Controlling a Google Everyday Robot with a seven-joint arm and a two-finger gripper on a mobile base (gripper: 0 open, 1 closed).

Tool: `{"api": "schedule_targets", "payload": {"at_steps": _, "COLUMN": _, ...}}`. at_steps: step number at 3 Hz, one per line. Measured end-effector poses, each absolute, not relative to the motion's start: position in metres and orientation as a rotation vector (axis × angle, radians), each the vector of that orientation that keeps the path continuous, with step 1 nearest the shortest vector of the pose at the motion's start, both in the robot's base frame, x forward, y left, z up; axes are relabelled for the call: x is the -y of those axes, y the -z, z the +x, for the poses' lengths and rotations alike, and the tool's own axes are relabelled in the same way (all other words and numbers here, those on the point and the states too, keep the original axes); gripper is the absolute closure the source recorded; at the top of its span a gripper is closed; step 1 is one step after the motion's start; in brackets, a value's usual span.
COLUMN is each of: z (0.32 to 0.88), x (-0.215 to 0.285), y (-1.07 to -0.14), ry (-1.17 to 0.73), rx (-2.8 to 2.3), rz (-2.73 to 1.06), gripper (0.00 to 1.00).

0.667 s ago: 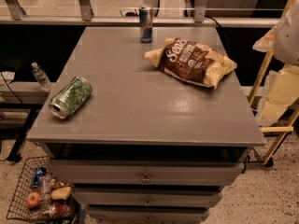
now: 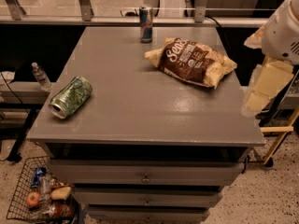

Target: Move brown chip bag near green can

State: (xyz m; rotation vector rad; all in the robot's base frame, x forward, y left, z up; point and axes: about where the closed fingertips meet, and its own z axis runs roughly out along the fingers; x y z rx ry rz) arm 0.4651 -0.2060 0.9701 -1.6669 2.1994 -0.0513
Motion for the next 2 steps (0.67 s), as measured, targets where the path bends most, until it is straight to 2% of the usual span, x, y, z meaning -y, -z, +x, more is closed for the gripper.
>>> {"api": "schedule_targets", "payload": {"at_steps": 2, "z": 0.559, "x": 0.165, "y": -0.957, "ry": -0.101, "rx": -2.110, "rz": -1.539, "gripper": 0.00}}
